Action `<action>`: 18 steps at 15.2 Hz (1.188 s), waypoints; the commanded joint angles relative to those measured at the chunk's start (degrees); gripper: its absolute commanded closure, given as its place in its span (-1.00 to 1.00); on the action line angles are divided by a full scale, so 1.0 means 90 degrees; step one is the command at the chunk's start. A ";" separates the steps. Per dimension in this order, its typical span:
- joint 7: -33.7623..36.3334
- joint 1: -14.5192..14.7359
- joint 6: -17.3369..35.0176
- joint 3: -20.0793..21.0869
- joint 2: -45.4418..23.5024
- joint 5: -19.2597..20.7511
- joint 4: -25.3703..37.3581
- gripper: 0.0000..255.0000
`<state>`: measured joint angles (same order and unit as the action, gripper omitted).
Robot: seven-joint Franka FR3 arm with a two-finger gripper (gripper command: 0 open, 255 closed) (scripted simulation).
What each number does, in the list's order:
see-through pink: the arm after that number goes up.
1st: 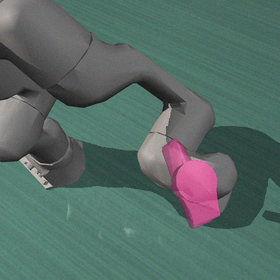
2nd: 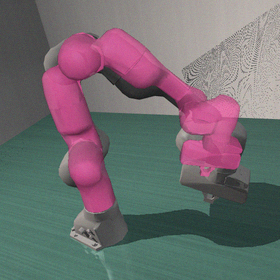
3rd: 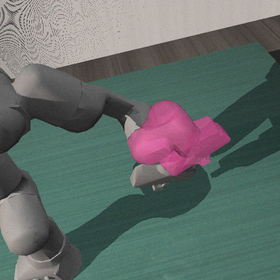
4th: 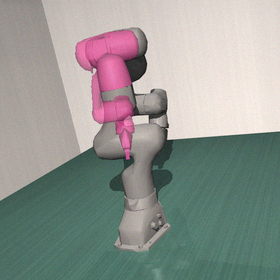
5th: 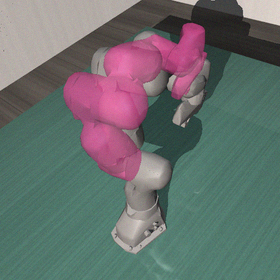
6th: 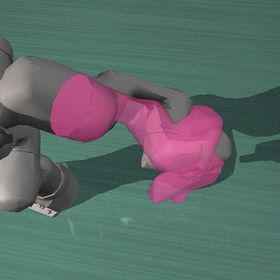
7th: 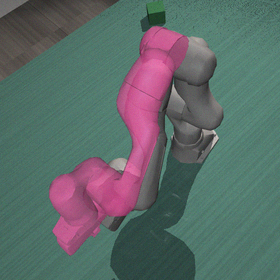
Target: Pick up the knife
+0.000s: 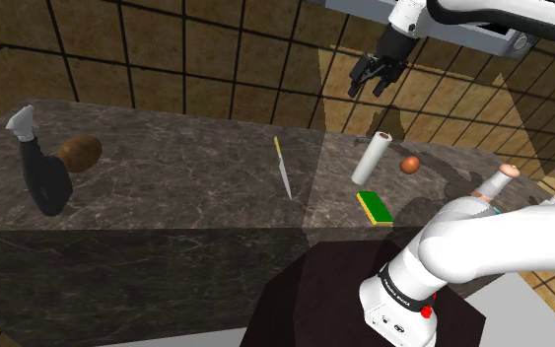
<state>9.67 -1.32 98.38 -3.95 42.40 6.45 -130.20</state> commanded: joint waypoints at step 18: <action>0.1585 -0.0076 0.2890 0.0289 -0.2864 -0.0374 -0.0740 -1.00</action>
<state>23.00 -2.05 123.30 -1.57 18.35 3.33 -137.19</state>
